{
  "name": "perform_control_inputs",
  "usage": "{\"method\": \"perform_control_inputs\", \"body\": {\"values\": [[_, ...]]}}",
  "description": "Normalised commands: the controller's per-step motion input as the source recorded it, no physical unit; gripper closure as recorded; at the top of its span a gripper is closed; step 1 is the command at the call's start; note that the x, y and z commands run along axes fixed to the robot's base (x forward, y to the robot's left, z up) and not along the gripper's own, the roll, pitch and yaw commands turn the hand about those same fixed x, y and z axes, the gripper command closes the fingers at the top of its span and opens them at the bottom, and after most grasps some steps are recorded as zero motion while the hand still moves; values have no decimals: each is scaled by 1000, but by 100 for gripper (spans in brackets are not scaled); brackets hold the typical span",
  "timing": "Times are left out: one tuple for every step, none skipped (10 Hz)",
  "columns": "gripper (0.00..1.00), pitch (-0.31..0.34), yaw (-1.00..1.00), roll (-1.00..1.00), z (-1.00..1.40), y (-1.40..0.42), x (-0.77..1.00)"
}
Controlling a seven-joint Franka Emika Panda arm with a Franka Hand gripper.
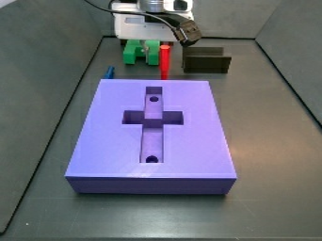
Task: Pick up the green object. Move up. Place the green object on the fixture. Regrasp the green object. Move to above the board. Insert the green object.
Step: Pick up the green object.
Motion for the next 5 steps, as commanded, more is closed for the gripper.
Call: {"method": "perform_control_inputs", "body": {"values": [[100, 0, 0, 0, 0, 0, 0], [100, 0, 0, 0, 0, 0, 0], [100, 0, 0, 0, 0, 0, 0], [100, 0, 0, 0, 0, 0, 0], [100, 0, 0, 0, 0, 0, 0]]}}
